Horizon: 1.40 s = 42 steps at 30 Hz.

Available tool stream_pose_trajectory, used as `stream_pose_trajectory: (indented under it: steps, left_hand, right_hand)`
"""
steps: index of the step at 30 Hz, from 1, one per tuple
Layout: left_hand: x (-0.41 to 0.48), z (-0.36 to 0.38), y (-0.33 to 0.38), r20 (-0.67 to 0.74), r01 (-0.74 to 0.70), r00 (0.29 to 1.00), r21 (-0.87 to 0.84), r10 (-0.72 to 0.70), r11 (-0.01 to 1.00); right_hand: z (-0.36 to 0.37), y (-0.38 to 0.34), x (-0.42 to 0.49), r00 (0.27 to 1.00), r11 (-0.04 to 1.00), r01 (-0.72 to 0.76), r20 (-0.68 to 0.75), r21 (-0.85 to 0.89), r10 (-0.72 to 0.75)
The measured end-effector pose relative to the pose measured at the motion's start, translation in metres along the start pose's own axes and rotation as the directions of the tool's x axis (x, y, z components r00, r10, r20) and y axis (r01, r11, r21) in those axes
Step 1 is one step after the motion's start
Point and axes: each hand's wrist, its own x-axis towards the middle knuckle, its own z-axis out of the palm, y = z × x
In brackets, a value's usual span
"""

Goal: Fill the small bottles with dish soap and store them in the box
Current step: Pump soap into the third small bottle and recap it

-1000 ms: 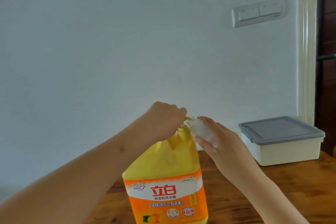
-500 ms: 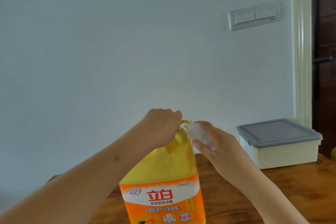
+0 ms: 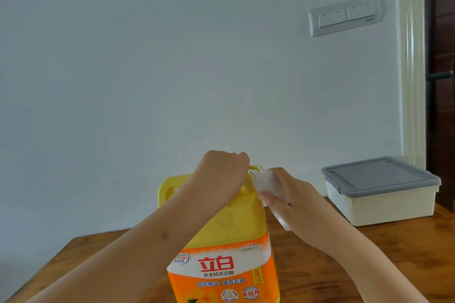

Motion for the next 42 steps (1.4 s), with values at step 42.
stream_pose_trajectory:
  steps: [42]
  left_hand:
    - [0.002, 0.008, -0.004, -0.051, -0.039, 0.998, -0.083, 0.035, 0.996]
  right_hand:
    - [-0.002, 0.012, 0.004, 0.999, 0.979, 0.048, -0.012, 0.198, -0.046]
